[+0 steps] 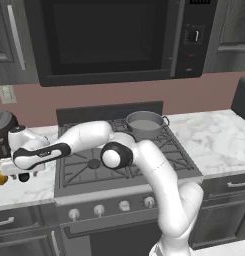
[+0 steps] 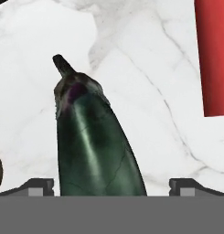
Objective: Put the eggplant and squash in the pot. Retrieve the spatula and lightly stir the vegetables in the pot.
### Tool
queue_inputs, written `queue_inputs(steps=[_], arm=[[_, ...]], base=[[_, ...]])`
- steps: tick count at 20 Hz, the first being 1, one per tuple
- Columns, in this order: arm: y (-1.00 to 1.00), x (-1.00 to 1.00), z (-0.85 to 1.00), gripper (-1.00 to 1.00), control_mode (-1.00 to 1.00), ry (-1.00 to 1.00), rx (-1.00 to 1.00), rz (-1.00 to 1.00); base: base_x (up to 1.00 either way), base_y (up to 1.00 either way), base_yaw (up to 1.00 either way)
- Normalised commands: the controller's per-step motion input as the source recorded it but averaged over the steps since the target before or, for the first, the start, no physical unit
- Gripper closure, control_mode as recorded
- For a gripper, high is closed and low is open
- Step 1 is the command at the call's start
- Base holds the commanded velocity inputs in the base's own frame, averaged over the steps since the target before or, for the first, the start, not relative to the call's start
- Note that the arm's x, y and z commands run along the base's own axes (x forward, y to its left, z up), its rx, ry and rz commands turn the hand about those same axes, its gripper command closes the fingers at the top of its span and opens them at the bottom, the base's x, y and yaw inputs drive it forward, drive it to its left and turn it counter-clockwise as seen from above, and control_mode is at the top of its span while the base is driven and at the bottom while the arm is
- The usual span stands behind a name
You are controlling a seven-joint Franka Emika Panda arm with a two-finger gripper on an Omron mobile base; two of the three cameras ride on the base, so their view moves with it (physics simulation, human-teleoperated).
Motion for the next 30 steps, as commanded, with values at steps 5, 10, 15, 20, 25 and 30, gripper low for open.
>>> queue_inputs(steps=[5, 10, 15, 20, 25, 30], arm=[[0.00, 0.00, 0.00, 1.00, -1.00, 0.00, 0.00, 0.00], [0.00, 0.00, 0.00, 1.00, -1.00, 0.00, 0.00, 0.00], [-0.16, -0.44, 0.08, 1.00, -1.00, -0.04, 0.01, -0.04], [-0.51, -0.82, 0.61, 1.00, -1.00, -0.15, 0.11, -0.11], [-0.88, -0.47, 0.59, 1.00, -1.00, -0.14, 0.10, -0.19], [-0.97, -0.26, 0.32, 1.00, -1.00, -0.12, 0.06, -0.17]], base=[[0.00, 0.00, 0.00], [0.00, 0.00, 0.00], [0.00, 0.00, 0.00], [0.00, 0.00, 0.00], [0.00, 0.00, 0.00], [0.00, 0.00, 0.00]])
